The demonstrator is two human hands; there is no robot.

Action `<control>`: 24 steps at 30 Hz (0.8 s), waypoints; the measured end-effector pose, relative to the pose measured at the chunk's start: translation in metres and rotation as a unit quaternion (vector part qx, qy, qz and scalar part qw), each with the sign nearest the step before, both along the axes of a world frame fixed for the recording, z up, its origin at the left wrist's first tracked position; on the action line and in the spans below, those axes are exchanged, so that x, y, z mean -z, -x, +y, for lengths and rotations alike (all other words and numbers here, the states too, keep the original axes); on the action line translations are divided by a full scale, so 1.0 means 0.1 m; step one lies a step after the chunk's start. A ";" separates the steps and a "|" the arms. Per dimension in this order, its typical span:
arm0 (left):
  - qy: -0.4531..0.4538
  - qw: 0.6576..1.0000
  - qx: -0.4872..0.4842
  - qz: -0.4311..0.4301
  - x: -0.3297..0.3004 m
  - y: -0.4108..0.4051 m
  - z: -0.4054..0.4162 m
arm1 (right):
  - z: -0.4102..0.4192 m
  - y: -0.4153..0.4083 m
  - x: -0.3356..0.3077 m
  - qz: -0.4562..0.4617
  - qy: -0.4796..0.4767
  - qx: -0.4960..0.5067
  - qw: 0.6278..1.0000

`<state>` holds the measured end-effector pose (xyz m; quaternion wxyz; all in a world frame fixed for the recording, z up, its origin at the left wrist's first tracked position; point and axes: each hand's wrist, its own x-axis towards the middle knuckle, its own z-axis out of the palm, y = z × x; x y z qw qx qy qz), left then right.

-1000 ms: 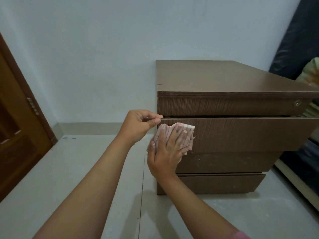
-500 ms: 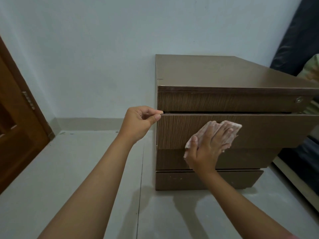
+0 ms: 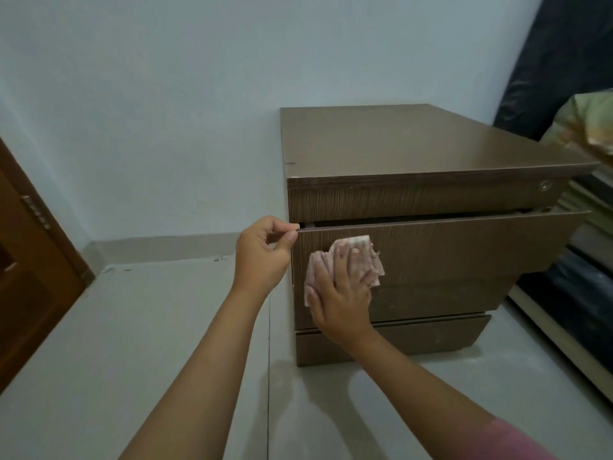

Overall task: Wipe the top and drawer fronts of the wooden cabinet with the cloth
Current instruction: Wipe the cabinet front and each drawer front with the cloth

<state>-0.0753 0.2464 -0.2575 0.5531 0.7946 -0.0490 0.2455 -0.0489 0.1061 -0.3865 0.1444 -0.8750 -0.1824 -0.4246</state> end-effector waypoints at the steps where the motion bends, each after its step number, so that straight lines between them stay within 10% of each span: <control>1: 0.001 1.000 -0.011 -0.008 0.01 0.00 -0.02 | -0.14 -0.02 0.03 0.000 0.009 0.004 1.000; 15: 0.043 0.993 -0.091 -0.062 0.13 0.02 -0.24 | -1.13 -0.22 -0.47 -0.039 -0.153 0.098 0.983; 24: 0.025 0.993 -0.106 -0.044 0.06 0.03 -0.24 | -0.84 -0.18 -0.31 -0.061 0.042 -0.012 0.997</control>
